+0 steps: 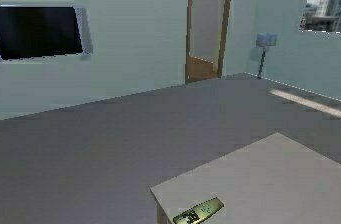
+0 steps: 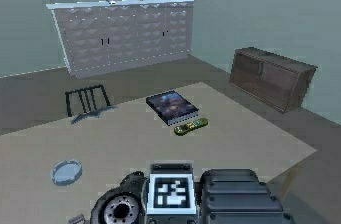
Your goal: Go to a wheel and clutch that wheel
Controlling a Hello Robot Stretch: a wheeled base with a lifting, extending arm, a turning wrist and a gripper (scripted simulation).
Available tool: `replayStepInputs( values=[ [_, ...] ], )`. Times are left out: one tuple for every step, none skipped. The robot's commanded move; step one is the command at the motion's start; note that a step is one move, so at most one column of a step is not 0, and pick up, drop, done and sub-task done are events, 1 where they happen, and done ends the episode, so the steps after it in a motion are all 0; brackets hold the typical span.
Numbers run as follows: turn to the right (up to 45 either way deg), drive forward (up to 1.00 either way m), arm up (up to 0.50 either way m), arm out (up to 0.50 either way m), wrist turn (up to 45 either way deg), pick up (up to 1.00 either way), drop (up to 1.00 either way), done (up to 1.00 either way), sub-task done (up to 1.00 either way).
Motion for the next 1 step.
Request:
replayStepInputs(
  values=[
    [0.0, 0.0, 0.0, 0.2, 0.0, 0.0, 0.0, 0.0, 0.0]
  ],
)
